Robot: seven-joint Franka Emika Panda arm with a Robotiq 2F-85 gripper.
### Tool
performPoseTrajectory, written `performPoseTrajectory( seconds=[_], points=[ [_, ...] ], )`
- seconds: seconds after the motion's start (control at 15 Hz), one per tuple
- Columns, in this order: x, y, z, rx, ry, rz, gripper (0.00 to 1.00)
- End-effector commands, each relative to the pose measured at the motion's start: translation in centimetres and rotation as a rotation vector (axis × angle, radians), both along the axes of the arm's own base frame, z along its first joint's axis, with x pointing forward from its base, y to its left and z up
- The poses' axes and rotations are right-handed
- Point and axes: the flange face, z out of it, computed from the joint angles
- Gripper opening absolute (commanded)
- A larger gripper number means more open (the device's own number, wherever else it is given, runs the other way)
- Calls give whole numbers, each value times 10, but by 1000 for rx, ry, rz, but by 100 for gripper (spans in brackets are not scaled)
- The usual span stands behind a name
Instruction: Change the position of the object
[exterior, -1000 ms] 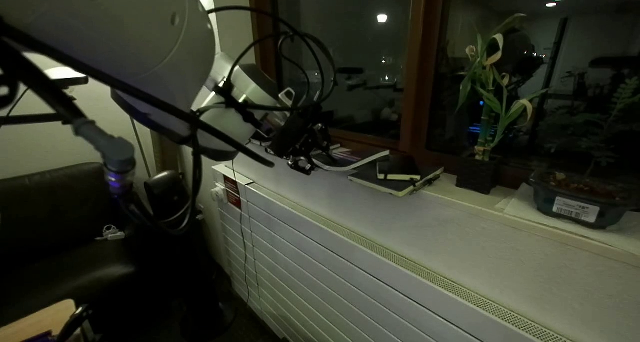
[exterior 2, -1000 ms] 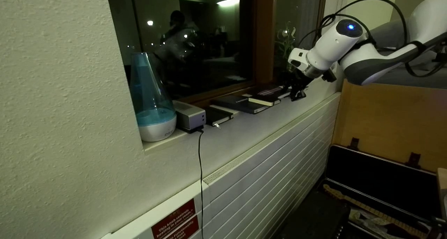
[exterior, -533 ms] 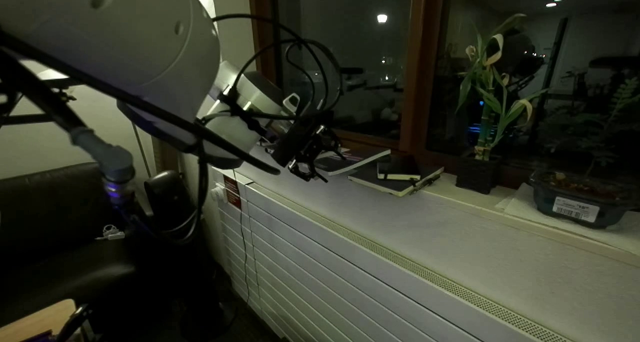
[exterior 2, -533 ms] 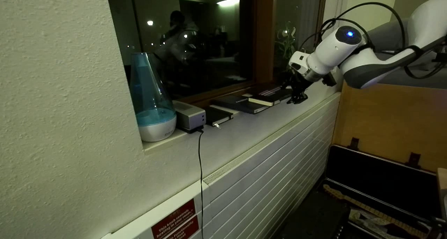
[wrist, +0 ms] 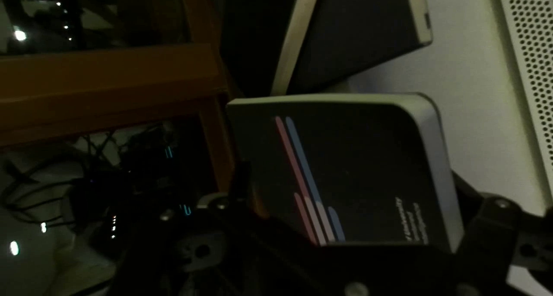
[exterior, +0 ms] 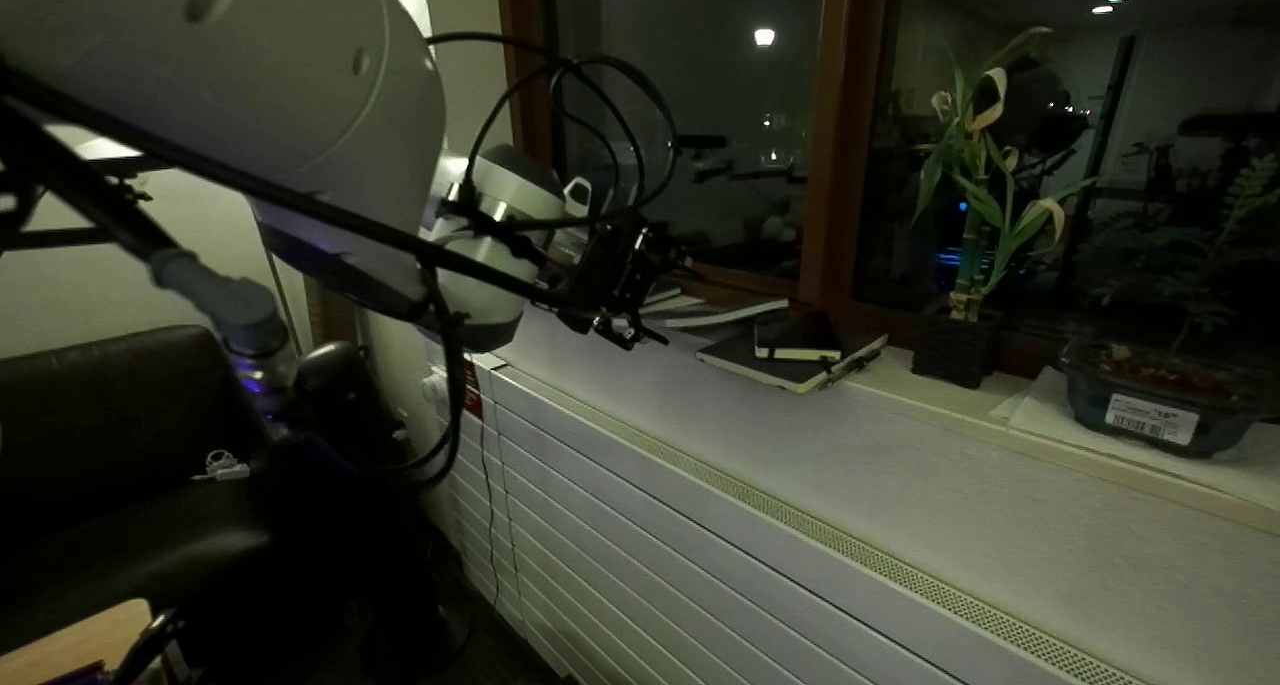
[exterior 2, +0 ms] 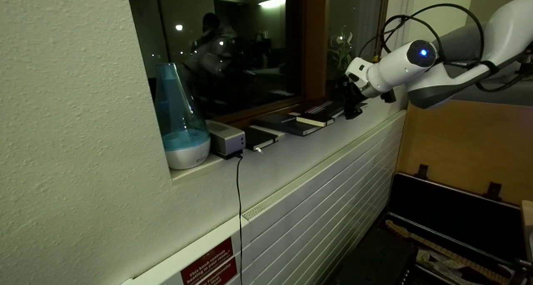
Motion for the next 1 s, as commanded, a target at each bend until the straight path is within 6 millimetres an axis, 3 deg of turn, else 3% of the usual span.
performPoseTrajectory(
  seconds=[0.0, 0.13, 0.8, 0.93],
  points=[
    [0, 4, 2, -32, -65, 11, 74],
    [1, 4, 2, -45, -77, 21, 70],
    [-8, 14, -5, -113, -117, 116, 3],
    [-11, 16, -7, -129, -121, 137, 0]
  ],
)
